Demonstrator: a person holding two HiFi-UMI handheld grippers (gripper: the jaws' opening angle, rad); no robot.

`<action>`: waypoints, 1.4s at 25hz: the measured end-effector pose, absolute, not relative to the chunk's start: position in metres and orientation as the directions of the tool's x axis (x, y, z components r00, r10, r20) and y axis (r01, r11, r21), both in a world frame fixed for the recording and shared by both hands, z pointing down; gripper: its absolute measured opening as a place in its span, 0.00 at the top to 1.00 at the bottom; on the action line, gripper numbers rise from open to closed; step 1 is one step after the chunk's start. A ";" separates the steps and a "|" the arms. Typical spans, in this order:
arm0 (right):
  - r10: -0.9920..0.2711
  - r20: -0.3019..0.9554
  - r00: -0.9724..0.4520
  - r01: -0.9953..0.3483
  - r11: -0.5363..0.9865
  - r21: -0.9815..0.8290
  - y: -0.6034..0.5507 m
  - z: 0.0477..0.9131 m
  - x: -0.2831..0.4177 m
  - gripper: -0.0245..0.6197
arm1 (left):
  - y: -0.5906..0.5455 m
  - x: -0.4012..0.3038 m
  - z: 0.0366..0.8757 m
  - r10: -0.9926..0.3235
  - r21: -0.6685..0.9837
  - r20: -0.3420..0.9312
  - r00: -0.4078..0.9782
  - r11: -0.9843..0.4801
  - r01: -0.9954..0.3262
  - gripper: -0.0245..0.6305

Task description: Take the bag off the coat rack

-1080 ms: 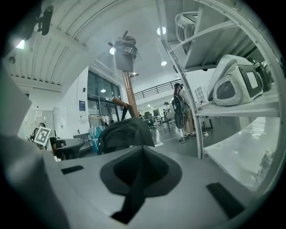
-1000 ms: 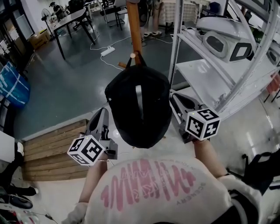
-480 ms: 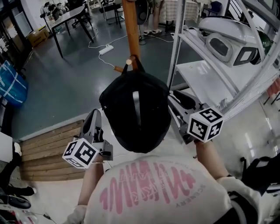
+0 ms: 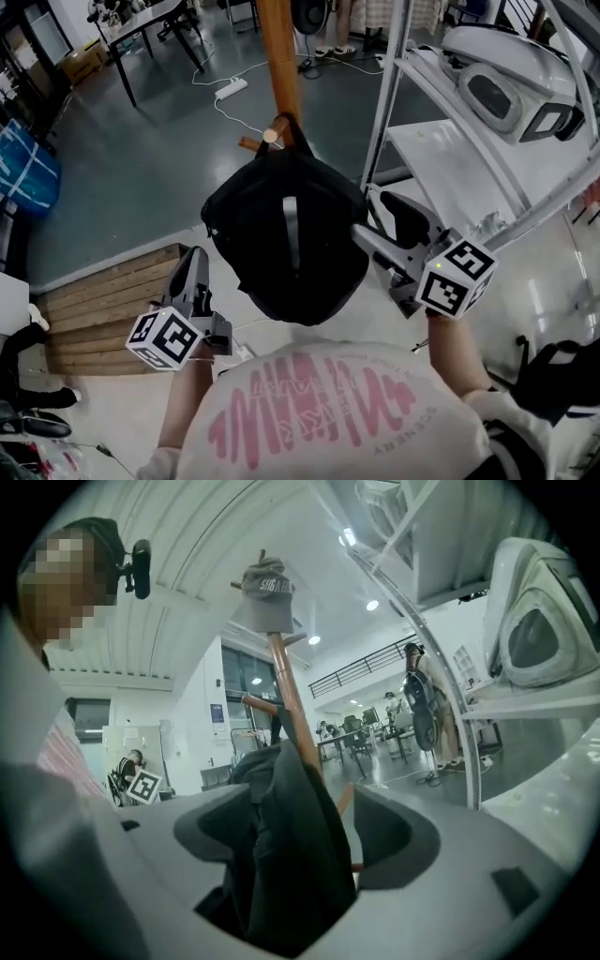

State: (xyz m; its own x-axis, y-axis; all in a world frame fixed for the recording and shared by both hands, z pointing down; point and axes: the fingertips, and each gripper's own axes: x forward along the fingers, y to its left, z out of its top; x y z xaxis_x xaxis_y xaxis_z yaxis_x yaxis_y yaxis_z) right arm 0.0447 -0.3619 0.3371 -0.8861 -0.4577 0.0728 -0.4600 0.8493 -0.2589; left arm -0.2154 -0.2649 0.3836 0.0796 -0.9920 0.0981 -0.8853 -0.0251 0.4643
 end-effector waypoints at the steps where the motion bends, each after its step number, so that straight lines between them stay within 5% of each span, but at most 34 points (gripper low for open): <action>1: -0.453 0.082 -0.888 -0.459 0.858 -0.229 -0.363 0.339 0.040 0.42 | -0.266 -0.216 0.385 -0.992 0.463 0.102 0.080 -0.023 -0.886 0.96; 18: -0.319 0.146 -0.936 -0.350 0.884 -0.310 -0.375 0.380 -0.010 0.31 | -0.264 -0.231 0.407 -0.989 0.503 0.142 0.036 0.041 -0.864 0.96; 28: -0.325 0.104 -0.940 -0.339 0.848 -0.407 -0.382 0.383 -0.009 0.31 | -0.266 -0.219 0.384 -0.992 0.445 0.023 0.125 -0.102 -0.889 0.95; 35: -0.343 0.102 -0.934 -0.353 0.837 -0.418 -0.385 0.385 -0.006 0.34 | -0.263 -0.199 0.373 -0.966 0.406 -0.034 0.256 -0.248 -0.880 0.64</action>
